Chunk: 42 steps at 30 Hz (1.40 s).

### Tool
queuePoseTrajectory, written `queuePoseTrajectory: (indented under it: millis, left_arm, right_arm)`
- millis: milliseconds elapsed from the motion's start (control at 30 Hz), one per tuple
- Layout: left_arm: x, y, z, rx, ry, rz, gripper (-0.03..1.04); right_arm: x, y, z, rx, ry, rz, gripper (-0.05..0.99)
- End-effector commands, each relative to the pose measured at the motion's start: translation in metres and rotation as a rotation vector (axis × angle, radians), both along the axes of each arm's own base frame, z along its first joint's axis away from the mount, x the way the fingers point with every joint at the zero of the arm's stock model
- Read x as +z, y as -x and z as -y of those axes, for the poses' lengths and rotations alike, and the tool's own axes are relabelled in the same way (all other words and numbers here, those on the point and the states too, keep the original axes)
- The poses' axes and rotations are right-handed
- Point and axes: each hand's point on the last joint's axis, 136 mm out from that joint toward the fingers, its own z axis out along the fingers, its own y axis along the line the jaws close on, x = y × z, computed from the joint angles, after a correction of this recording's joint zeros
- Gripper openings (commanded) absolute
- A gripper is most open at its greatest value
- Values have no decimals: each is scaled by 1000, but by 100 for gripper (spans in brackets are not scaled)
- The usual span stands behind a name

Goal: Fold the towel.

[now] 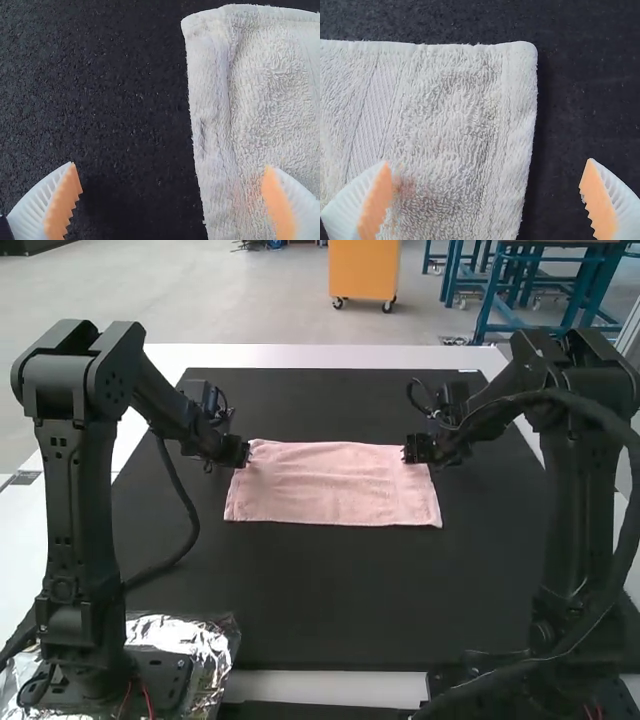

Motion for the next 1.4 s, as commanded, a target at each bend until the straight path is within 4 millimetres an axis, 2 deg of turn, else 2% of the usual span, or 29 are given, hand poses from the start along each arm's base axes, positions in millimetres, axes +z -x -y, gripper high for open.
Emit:
queuePoseTrajectory:
  millis: [0, 33, 67, 133, 233, 400, 500, 600, 700, 833, 1033, 1367]
  left_arm:
    - [-3, -4, 1, -20, -8, 4, 48]
    - [-6, -2, 7, -43, 20, -6, 11]
    - [-8, -1, 11, -58, 38, -7, 3]
    - [-10, 4, 18, -85, 69, -16, 2]
    - [-2, 4, 21, -99, 84, 2, 2]
    - [17, 2, 26, -120, 110, 27, 2]
    - [35, 0, 26, -121, 113, 60, 2]
    - [45, 2, 27, -128, 118, 64, 2]
    - [51, 7, 26, -133, 133, 56, 2]
    - [56, 14, 19, -122, 136, 48, 2]
    - [61, 34, 16, -124, 147, 28, 2]
    - [89, 64, 18, -140, 137, 58, 2]
  right_arm:
    - [-17, 10, -4, 16, -10, -47, 42]
    - [-17, 12, -5, 32, -24, -47, -2]
    - [-19, 15, -7, 43, -36, -55, -2]
    - [-20, 19, -10, 57, -54, -69, -2]
    - [-16, 20, -11, 57, -57, -64, -2]
    - [14, 10, -12, 45, -78, -7, -2]
    - [39, 6, -15, 53, -90, 37, -2]
    - [60, 7, -15, 45, -110, 62, -2]
    - [68, 14, -15, 54, -121, 60, -2]
    - [77, 25, -6, 43, -128, 65, -2]
    - [84, 42, 5, 41, -141, 50, -2]
    - [104, 75, 18, 65, -163, 19, -2]
